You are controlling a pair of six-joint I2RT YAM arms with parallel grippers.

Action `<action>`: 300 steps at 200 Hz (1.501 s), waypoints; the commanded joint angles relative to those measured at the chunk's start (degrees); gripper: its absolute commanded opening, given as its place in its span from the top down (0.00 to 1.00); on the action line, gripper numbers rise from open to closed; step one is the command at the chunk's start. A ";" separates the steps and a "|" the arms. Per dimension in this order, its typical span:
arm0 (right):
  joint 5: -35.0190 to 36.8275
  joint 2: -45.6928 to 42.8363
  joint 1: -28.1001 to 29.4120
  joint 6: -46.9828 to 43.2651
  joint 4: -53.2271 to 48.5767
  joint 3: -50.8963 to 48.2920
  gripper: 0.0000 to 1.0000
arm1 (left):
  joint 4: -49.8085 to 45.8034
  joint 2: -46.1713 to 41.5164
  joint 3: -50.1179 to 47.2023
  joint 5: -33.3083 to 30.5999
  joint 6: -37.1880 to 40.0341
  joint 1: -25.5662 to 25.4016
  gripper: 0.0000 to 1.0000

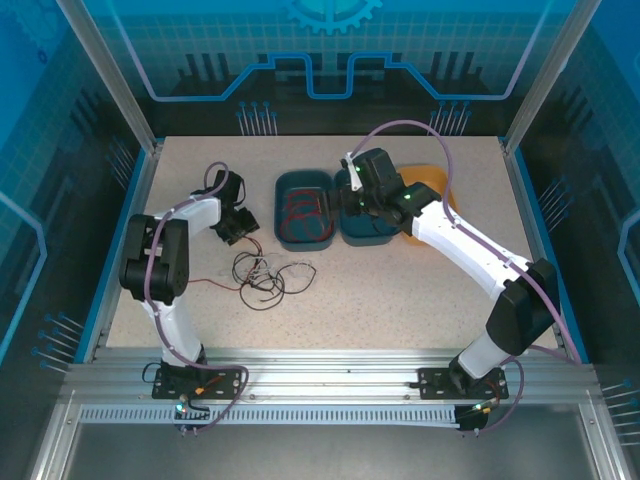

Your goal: Untangle the cables

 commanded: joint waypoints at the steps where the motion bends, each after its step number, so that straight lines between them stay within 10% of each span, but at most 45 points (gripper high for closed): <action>1: -2.12 -0.73 -0.81 1.45 1.88 -0.93 0.00 | -2.67 -0.86 0.39 -2.06 -0.19 0.39 0.46; 64: -3.00 0.05 -0.81 2.20 2.37 -1.00 0.00 | -0.14 -0.80 -0.64 0.51 -0.45 0.43 0.56; 134: -4.23 0.07 -0.77 2.53 2.23 -1.43 0.00 | 0.73 -1.18 -0.46 -0.06 -1.39 0.41 1.00; 224: -15.87 2.37 -0.23 5.43 9.64 -3.88 0.00 | 2.30 -22.12 -4.90 1.70 -2.06 0.39 1.00; 300: -30.60 11.91 5.86 8.33 18.73 -0.81 0.27 | 7.26 -40.66 -12.40 12.09 -11.05 0.31 1.00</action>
